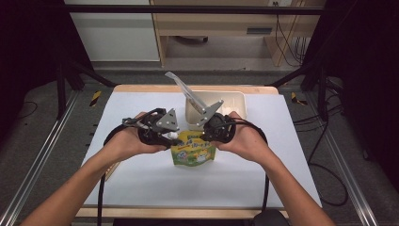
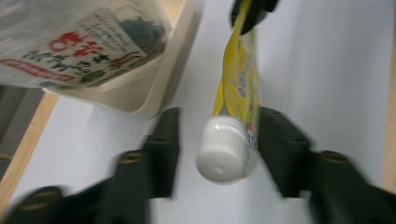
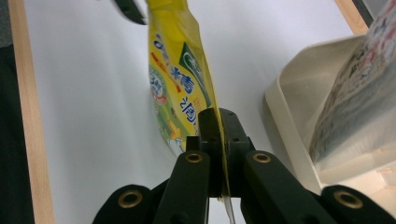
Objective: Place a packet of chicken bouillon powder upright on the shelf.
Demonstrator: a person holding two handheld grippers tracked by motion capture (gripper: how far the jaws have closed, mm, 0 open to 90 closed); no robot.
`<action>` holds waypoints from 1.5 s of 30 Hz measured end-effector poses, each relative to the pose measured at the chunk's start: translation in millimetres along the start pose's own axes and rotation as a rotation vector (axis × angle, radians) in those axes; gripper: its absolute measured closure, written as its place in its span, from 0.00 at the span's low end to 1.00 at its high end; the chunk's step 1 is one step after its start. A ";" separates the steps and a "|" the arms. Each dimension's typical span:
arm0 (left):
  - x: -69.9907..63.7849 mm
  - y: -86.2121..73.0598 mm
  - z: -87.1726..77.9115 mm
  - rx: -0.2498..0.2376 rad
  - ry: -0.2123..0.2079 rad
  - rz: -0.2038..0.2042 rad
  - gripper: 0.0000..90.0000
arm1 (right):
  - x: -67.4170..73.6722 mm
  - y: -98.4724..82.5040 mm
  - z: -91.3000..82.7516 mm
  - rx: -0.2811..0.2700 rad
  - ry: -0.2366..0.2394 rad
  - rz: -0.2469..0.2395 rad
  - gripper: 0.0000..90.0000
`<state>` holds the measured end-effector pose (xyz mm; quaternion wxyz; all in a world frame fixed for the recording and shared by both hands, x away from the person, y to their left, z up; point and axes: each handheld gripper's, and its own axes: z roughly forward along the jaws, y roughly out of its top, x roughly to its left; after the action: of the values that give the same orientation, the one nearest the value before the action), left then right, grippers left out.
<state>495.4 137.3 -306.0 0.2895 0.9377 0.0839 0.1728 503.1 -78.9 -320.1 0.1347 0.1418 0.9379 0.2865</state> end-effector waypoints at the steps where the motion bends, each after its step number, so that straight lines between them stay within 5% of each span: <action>1: 0.7 -1.7 -3.2 -0.020 0.006 -0.023 0.43 | 0.0 -1.1 -1.8 0.002 0.002 0.007 1.00; 6: 0.8 -12.6 -14.6 -0.083 0.044 -0.121 0.25 | -3.5 -17.1 -25.0 -0.009 0.001 0.088 1.00; 14: -6.2 -38.0 -6.6 -0.073 0.098 -0.234 0.11 | -16.6 -52.2 -66.9 -0.026 -0.032 0.221 1.00; 26: -24.2 -60.1 9.7 -0.066 0.134 -0.280 0.09 | -33.5 -94.2 -107.9 0.021 -0.109 0.349 1.00; 34: -39.9 -77.6 20.4 -0.051 0.156 -0.302 0.08 | -48.2 -95.3 -120.0 0.041 -0.145 0.422 1.00; 45: -55.6 -127.3 39.7 -0.080 0.174 -0.438 0.09 | -71.6 -67.9 -133.8 0.046 -0.207 0.484 1.00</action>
<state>451.5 206.7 -424.8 0.3486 0.8666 0.3029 0.1893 511.7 -224.3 -240.0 0.1543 0.3935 0.8642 0.2729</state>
